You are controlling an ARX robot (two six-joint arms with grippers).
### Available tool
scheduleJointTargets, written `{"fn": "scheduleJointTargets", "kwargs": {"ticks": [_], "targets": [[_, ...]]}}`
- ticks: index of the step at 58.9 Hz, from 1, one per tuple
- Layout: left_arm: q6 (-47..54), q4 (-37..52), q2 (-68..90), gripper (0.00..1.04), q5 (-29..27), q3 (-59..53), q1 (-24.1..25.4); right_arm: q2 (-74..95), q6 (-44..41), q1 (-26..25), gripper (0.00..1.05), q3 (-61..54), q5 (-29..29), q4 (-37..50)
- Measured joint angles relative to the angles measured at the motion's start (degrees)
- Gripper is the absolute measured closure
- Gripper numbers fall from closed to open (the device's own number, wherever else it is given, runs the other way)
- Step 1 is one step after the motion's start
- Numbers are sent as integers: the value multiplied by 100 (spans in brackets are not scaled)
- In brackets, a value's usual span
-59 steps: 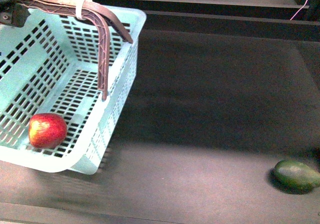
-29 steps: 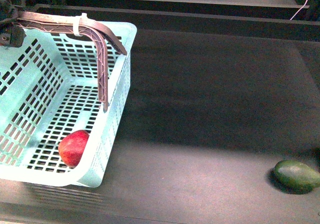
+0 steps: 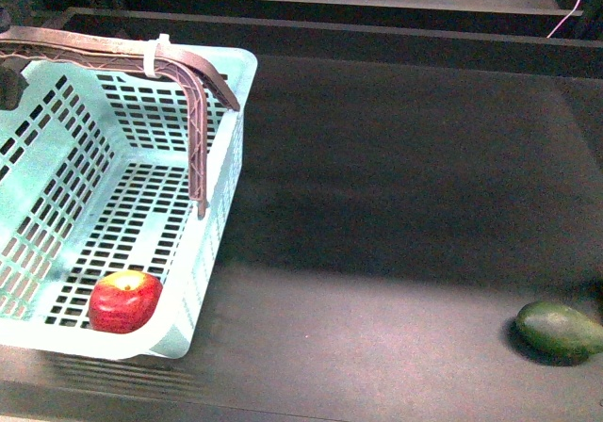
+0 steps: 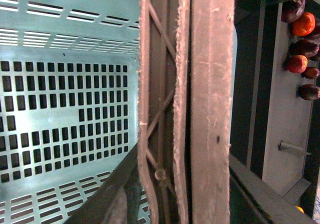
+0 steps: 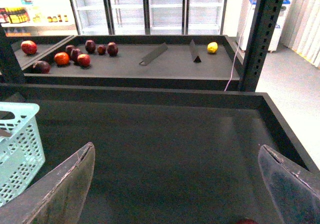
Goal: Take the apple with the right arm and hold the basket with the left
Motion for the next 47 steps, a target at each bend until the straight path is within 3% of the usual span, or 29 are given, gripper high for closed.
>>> {"fn": "scheduleJointTargets", "kwargs": {"ticks": [14, 37, 40, 42, 47], "targets": [[-17, -457, -1010, 7, 44, -374, -63, 0, 2, 0, 9, 0, 0, 0], [358, -879, -2048, 7, 59, -706, -90, 0, 0, 0, 9, 0, 0, 0], [1325, 426, -2118, 15, 573, -1220, -28, 0, 0, 0, 9, 0, 0, 0], [2253, 1779, -2188, 22, 988, -1788, 22, 0, 0, 0, 9, 0, 2, 0], [4996, 4113, -2441, 38, 1257, -2953, 103, 0, 0, 0, 9, 0, 2, 0]]}}
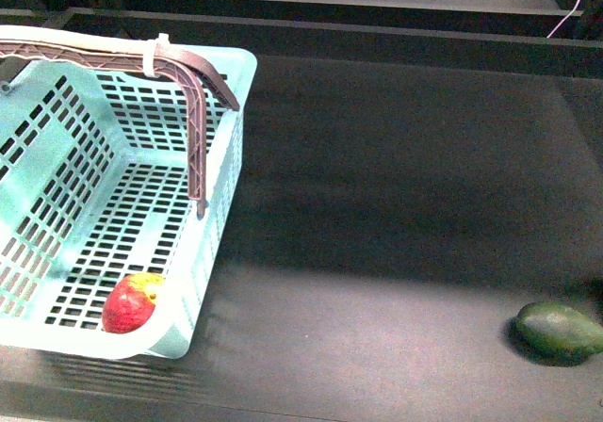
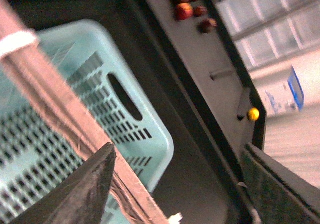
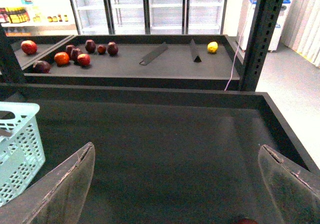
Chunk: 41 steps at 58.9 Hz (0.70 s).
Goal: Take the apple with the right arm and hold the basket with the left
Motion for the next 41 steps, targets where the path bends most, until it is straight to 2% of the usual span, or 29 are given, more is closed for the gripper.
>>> {"fn": "scheduleJointTargets", "kwargs": {"ticks": [1, 5, 10, 21, 25, 41], "targets": [[138, 192, -37, 40, 4, -96, 9, 0, 0, 0, 9, 0, -2, 0], [1873, 1126, -337, 52, 46, -603, 79, -2, 0, 0, 9, 0, -2, 0], [3016, 1449, -761, 68, 114, -1023, 168, 0, 0, 0, 9, 0, -2, 0], [3768, 1473, -1344, 102, 256, -1792, 278, 0, 0, 0, 9, 0, -2, 0], [3856, 1449, -1602, 101, 553, -1993, 494, 0, 0, 0, 9, 0, -2, 0], [3917, 1071, -2592, 102, 595, -2623, 634, 0, 0, 0, 9, 0, 0, 0]]}}
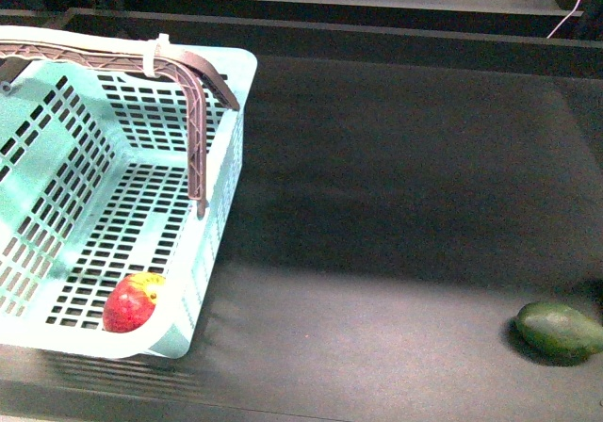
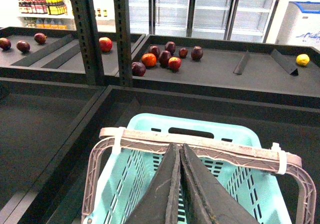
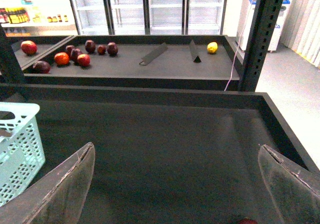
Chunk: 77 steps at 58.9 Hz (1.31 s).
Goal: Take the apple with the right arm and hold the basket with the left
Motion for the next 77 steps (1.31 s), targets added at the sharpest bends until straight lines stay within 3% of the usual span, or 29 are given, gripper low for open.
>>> {"fn": "scheduleJointTargets", "kwargs": {"ticks": [10, 16, 53, 77], "targets": [[7, -411, -680, 102, 0, -262, 0, 0, 0, 0, 9, 0, -2, 0], [7, -225, -804, 102, -2, -529, 0, -2, 0, 0, 9, 0, -2, 0], [22, -2487, -3289, 102, -2, -662, 0, 0, 2, 0, 9, 0, -2, 0], [22, -3442, -4262, 102, 0, -662, 0, 0, 0, 0, 9, 0, -2, 0]]}}
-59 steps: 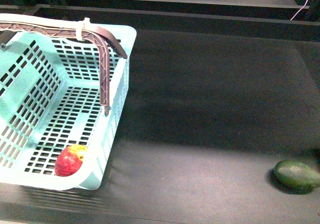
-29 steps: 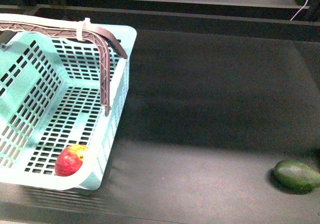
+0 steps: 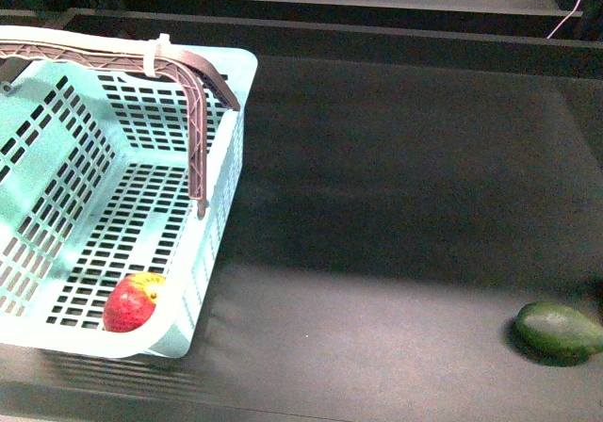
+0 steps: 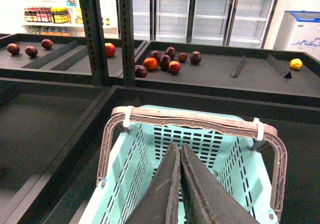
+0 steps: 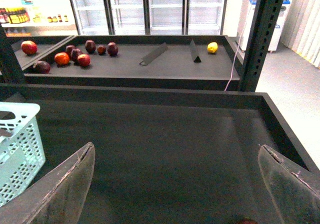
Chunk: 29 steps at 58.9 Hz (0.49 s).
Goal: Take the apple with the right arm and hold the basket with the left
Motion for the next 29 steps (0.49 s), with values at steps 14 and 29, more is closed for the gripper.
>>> {"fn": "scheduleJointTargets", "kwargs": {"ticks": [14, 29], "targets": [[2, -1143, -940, 102, 0, 0, 0, 0, 0, 0, 9, 0, 2, 0], [2, -1309, -1274, 102, -2, 0, 0, -2, 2, 0, 9, 0, 0, 0]]}}
